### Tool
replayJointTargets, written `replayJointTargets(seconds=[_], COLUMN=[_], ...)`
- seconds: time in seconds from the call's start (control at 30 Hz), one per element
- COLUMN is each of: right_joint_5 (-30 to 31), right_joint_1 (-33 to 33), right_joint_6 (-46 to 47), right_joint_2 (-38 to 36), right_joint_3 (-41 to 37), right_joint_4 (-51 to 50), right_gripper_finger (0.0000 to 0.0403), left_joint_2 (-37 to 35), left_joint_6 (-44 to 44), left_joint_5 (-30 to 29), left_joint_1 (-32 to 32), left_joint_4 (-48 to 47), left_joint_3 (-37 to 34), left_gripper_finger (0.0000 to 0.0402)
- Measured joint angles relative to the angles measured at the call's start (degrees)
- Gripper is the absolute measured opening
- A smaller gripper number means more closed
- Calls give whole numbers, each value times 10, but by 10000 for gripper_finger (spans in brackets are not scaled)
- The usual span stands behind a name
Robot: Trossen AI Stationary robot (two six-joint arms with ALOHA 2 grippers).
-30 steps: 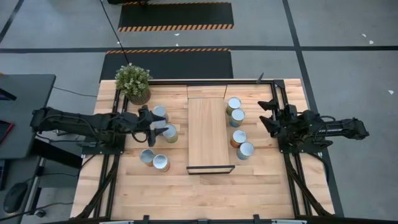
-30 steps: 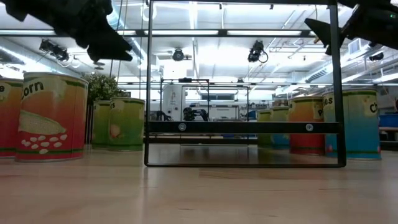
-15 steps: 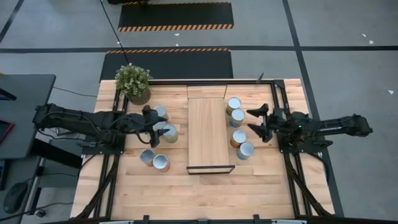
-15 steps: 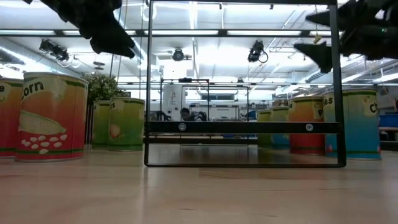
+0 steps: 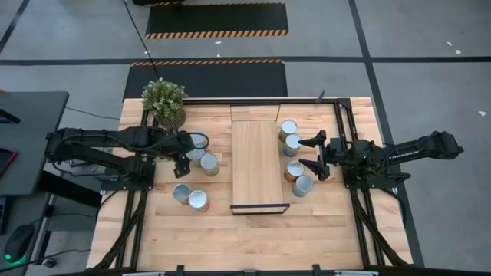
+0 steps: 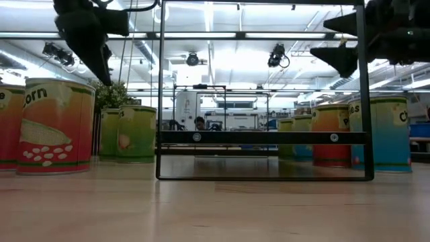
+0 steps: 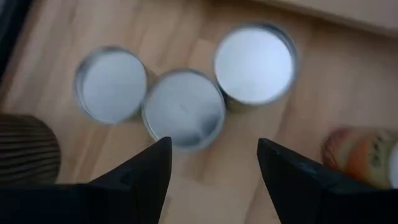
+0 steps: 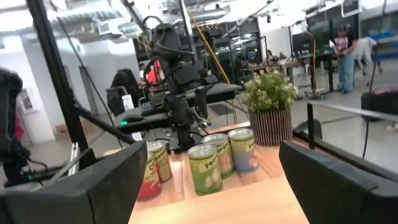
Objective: Pick and place cans onto a shelf
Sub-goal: Put the canned corn on the shelf
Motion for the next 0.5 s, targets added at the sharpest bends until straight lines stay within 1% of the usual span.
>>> replayJointTargets(seconds=[0.13, 0.23, 0.37, 0.5], right_joint_5=[13, 13, 13, 18], right_joint_1=[5, 5, 5, 5], right_joint_6=[-32, -38, -63, -79], right_joint_2=[16, 34, 58, 64], right_joint_3=[28, 46, 53, 62], right_joint_4=[-12, -35, -41, -40], right_gripper_finger=[373, 373, 373, 373], left_joint_2=[11, 16, 27, 48], left_joint_6=[-30, -50, -75, -120], left_joint_5=[66, 93, 92, 54], left_joint_1=[-16, -45, -115, -197], left_joint_4=[-23, -28, -28, -20], left_joint_3=[40, 75, 104, 108], left_gripper_finger=[243, 242, 242, 242])
